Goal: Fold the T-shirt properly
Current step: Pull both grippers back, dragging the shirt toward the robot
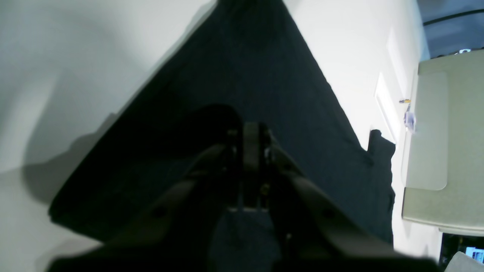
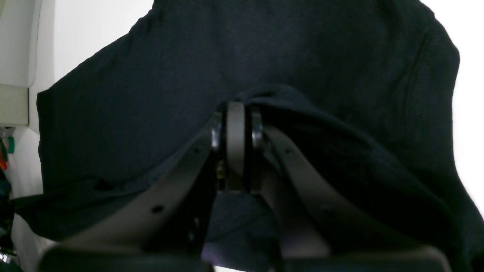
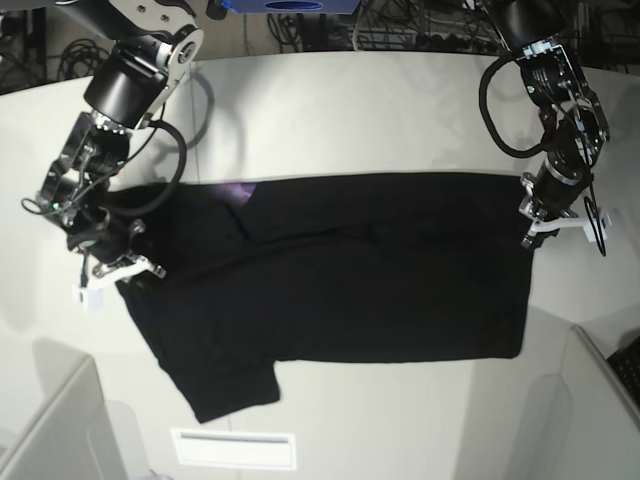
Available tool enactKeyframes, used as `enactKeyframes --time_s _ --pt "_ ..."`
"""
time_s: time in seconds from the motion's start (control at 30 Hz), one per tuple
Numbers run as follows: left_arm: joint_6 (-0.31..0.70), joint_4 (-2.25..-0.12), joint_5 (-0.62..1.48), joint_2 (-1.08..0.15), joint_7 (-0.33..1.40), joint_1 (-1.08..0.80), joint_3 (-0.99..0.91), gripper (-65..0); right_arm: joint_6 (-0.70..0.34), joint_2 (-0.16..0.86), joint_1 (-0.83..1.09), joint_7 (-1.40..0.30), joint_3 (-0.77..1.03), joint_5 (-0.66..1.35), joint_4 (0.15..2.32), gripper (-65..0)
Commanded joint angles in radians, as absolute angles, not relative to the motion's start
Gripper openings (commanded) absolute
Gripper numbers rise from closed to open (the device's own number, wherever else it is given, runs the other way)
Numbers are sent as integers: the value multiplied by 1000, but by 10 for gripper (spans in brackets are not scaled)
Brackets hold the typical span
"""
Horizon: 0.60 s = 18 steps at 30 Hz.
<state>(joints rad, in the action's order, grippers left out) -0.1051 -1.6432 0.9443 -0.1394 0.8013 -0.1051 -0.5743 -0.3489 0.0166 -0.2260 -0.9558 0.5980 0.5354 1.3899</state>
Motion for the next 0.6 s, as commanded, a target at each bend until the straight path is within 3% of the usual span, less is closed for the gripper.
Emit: enactKeyframes --time_s 0.0,0.33,0.43,0.47,0.5,0.57 --pt "-97 -1655 958 -153 788 -94 -576 -650 -351 30 -248 -937 599 547 1386 -650" --pt "-97 -1655 958 -153 788 -93 -582 -650 -351 31 -249 -941 605 552 1371 -650" --pt "-97 -1655 958 -153 788 -93 -582 -650 -351 30 -248 -938 607 556 1374 -432" --pt "-97 -1656 958 -153 788 -93 -582 -624 -351 30 -246 -938 610 556 1380 -366" --pt "-97 -1658 958 -153 788 -93 -582 -532 -351 24 -245 -938 630 556 1395 -332" --pt "-97 -1669 958 -153 786 -93 -591 -349 -351 2 -225 -938 685 556 1448 -347"
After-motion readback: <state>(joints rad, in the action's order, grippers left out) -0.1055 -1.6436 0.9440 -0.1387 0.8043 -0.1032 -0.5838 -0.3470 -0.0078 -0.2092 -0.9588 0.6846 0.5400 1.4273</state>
